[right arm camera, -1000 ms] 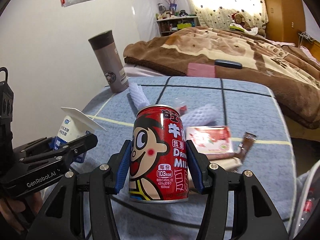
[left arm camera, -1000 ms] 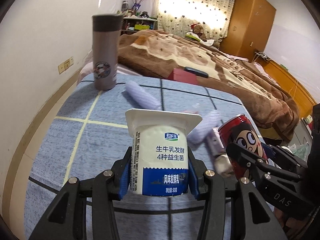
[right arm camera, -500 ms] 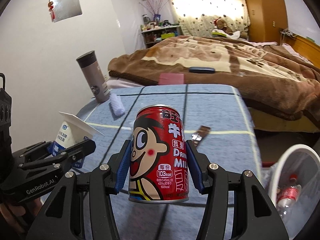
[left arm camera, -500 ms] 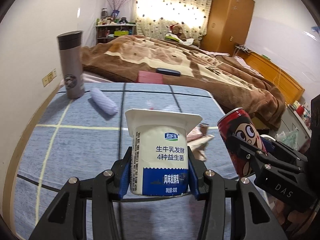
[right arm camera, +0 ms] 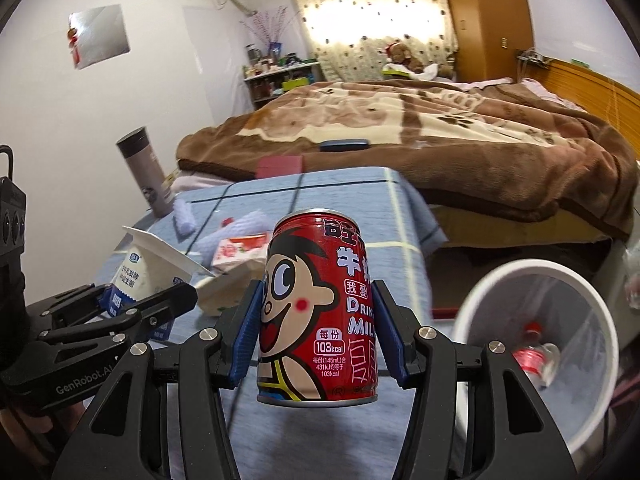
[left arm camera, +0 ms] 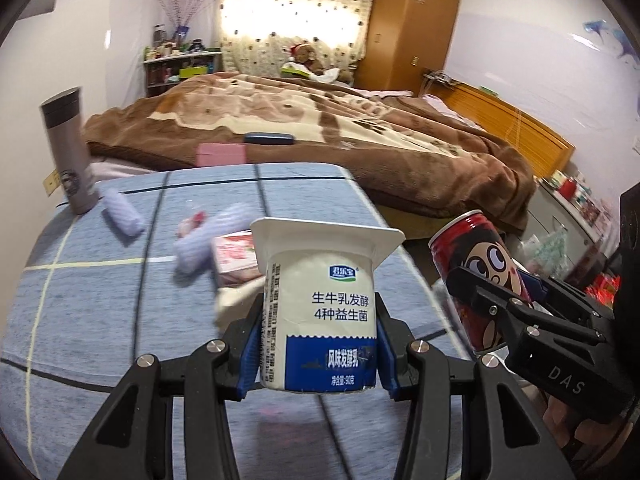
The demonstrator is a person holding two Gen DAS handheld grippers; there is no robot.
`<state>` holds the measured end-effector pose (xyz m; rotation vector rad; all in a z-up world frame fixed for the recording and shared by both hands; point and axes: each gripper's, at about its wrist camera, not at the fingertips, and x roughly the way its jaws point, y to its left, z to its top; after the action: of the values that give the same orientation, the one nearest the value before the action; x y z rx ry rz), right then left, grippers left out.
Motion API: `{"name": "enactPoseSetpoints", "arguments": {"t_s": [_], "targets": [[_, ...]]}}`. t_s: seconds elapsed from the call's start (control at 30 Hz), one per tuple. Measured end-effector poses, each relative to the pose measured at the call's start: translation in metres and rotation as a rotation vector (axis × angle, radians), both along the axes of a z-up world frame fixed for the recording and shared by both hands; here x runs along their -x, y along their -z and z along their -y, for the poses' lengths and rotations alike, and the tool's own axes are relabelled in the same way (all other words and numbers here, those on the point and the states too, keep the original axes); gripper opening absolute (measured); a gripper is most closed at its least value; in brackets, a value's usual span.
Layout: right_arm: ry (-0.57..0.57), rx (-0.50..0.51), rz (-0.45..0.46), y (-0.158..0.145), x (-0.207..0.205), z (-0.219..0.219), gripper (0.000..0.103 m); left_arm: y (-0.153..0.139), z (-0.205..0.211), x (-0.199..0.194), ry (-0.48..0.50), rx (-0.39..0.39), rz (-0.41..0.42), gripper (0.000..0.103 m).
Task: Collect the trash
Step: 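Carry can and yogurt cup over the white bin and open both tools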
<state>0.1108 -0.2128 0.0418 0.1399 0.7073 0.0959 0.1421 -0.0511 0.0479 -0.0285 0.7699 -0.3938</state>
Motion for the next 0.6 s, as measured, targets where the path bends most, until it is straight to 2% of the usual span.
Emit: {"name": "enactPoseSetpoints", "arguments": {"t_s": [0.6], "targets": [[0.243, 0.018, -0.004, 0.001, 0.039, 0.098, 0.054, 0.006, 0.124, 0.013, 0.214, -0.020, -0.011, 0.050]]}}
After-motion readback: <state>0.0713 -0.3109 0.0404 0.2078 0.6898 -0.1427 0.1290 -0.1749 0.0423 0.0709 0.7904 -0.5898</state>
